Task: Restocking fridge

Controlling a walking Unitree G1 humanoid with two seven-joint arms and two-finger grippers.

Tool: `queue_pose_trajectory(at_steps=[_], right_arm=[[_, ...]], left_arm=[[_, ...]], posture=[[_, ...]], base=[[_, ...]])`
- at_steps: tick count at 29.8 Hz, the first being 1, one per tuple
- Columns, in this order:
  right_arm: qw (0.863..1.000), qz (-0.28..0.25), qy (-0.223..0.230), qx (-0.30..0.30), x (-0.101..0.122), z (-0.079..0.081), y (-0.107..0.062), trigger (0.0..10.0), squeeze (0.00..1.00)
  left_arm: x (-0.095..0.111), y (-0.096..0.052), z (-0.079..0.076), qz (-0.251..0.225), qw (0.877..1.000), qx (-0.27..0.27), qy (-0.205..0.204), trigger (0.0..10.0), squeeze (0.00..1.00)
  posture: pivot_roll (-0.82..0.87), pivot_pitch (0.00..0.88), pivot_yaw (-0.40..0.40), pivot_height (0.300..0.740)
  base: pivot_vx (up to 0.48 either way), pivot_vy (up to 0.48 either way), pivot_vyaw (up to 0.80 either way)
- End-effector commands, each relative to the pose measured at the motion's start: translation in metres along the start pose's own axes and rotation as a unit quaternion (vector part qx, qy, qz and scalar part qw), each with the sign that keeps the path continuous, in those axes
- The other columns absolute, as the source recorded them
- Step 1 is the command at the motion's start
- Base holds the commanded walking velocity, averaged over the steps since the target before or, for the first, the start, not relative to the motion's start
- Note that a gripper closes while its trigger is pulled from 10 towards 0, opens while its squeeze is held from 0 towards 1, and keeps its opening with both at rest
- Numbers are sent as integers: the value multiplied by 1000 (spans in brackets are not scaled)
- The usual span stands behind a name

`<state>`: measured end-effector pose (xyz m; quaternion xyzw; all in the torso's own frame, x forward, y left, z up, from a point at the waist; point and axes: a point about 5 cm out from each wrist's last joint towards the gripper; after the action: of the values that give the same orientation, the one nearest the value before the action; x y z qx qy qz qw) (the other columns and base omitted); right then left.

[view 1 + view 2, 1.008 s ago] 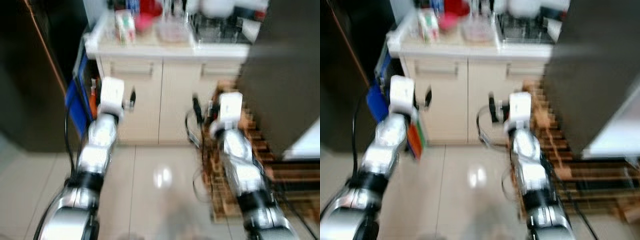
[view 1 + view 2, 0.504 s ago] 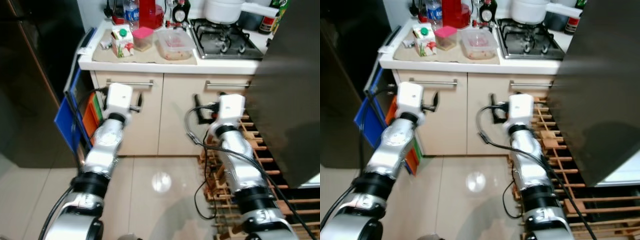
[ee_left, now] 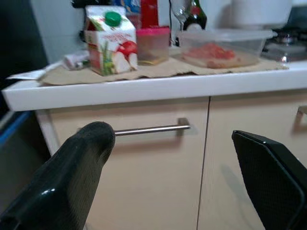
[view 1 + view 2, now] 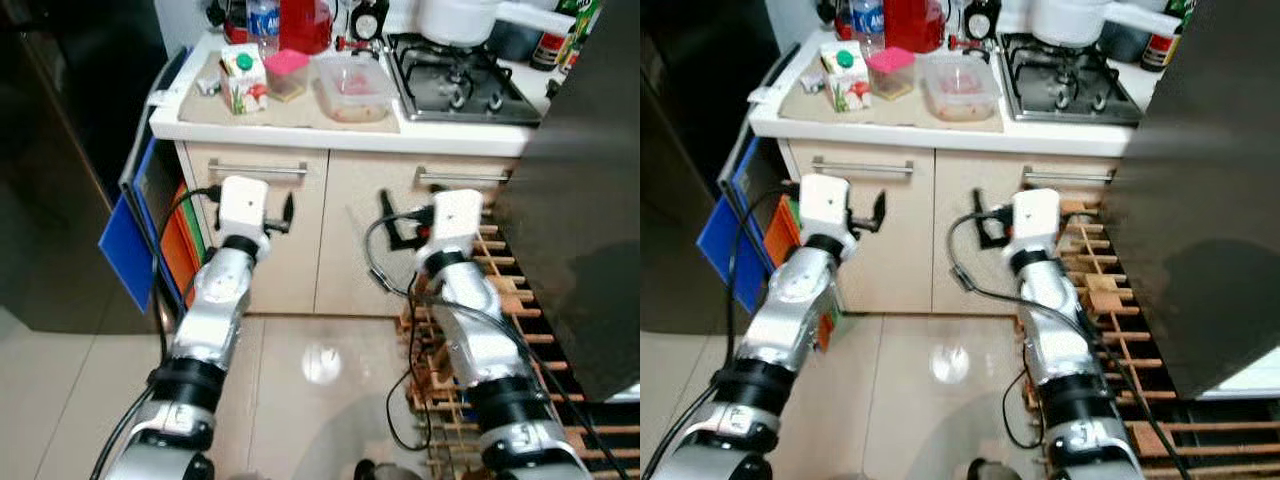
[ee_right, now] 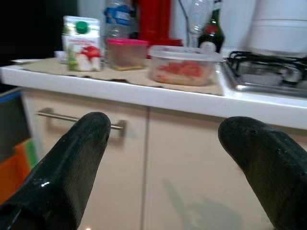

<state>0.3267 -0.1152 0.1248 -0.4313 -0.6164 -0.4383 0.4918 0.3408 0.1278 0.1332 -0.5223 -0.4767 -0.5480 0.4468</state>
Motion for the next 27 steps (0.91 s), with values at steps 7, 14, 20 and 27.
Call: queue_pose_trajectory(at_steps=[7,14,20,27], right_arm=[[1000,-8,-2,1,4,-2,0,10000,0],[1000,-8,1,-8,4,-2,2,10000,0],[999,-30,5,-34,10,-8,5,10000,0],[998,-40,0,-41,14,-16,7,10000,0]], left_arm=[[8,-3,-14,-21,999,-33,-9,10000,0],[12,-2,-22,-22,997,-64,-35,10000,0],[17,2,-24,-33,997,-59,-38,10000,0],[25,7,-23,-53,998,-40,-18,10000,0]], posture=[[-39,11,-5,740],[-29,0,5,740],[-34,0,5,740],[-32,0,-6,740]], base=[[0,0,0],[0,0,0],[43,424,0],[39,419,0]])
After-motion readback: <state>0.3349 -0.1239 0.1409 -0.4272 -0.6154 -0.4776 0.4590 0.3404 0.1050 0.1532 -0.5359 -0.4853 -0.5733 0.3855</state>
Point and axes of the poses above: a point about 5 cm out from each wrist's last joint towards the gripper, its own y axis pointing out of the wrist towards the gripper, its own x axis along the axis of the wrist's last joint, z = x × y, and after that the axes turned 6 degrees about -y, right-handed
